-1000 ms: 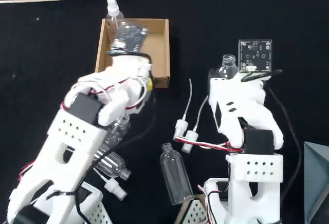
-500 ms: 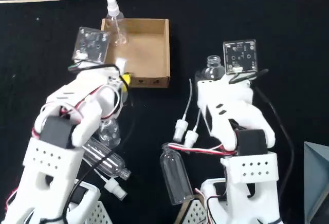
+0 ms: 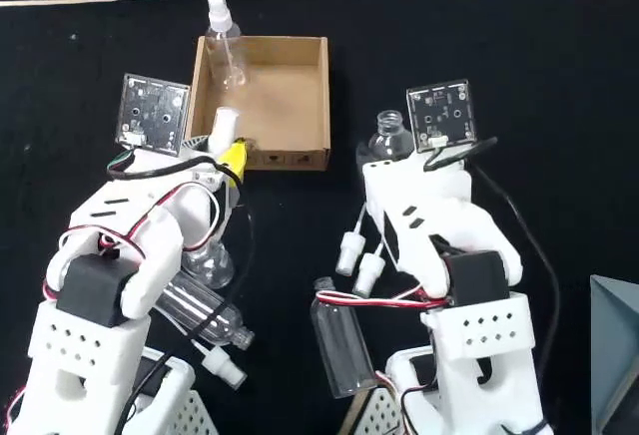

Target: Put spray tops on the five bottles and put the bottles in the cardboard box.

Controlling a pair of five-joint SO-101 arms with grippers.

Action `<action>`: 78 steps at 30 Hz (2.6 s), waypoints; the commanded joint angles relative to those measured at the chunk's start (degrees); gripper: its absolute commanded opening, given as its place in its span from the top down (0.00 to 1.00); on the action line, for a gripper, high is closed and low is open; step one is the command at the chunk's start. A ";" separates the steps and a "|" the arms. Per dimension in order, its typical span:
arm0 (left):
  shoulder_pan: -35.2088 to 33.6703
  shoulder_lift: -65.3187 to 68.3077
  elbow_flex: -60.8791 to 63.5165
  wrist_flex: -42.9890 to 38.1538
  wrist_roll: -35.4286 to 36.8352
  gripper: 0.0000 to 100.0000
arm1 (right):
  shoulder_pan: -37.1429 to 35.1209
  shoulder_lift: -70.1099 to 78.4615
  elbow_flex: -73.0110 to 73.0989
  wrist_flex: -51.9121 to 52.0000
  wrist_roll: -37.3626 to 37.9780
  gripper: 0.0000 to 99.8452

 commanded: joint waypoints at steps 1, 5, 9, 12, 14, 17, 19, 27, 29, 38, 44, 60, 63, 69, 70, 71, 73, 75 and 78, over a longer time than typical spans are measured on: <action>-0.57 -1.49 -5.49 -1.14 0.44 0.97 | -1.58 -2.07 -0.04 -1.32 0.18 0.90; -0.66 -1.49 -7.96 -1.14 2.02 0.97 | -1.67 -2.07 -0.04 -1.23 0.18 0.90; -0.66 -1.49 -10.07 -1.14 5.71 0.97 | -1.67 -2.07 -0.04 -1.23 0.18 0.90; -0.66 -1.49 -11.65 -1.14 6.07 0.97 | -1.67 -2.07 -0.04 -1.23 0.18 0.90; -0.66 -1.49 -12.79 -1.14 6.15 0.97 | -1.67 -2.07 -0.04 -1.14 0.09 0.90; -0.66 -1.49 -14.29 -1.14 6.42 0.97 | -1.67 -2.15 -0.04 -1.14 0.09 0.90; -1.19 -1.58 -14.64 -1.14 8.70 0.97 | -1.58 -2.15 -0.04 -1.14 -0.09 0.90; -10.15 -1.58 -15.34 -1.14 20.84 0.97 | -1.49 -9.63 2.15 0.26 0.09 0.90; -10.59 -1.58 -15.34 -1.14 22.42 0.97 | -1.58 -12.35 4.70 -2.29 0.18 0.90; -10.59 -1.58 -14.90 -3.52 25.58 0.97 | -1.67 -18.86 12.97 -11.52 0.18 0.90; -10.59 -1.58 -14.81 -6.15 29.01 0.97 | -2.99 -19.47 15.78 -15.21 0.18 0.90; -10.68 -1.58 -6.11 -19.25 37.54 0.97 | -15.38 -19.47 26.77 -28.84 1.23 0.90; -10.68 -1.58 -5.58 -19.43 38.51 0.97 | -16.70 -19.47 28.79 -31.03 4.57 0.90; -10.77 -1.58 -5.58 -19.43 41.85 0.97 | -19.43 -19.03 29.49 -31.21 5.36 0.90; -10.77 -1.58 -5.58 -19.43 42.02 0.97 | -19.69 -19.03 29.49 -31.12 5.36 0.90; -10.77 -1.58 -5.58 -19.43 42.46 0.97 | -19.69 -19.03 29.49 -31.12 5.36 0.90; -10.77 -1.58 -5.58 -19.43 43.69 0.97 | -19.60 -19.03 29.49 -31.03 5.36 0.90; -10.77 -1.58 -5.58 -19.43 45.19 0.97 | -19.69 -19.03 29.58 -30.86 5.36 0.90; -10.77 -1.58 -5.58 -19.43 47.03 0.97 | -19.69 -19.12 30.46 -31.30 5.45 0.90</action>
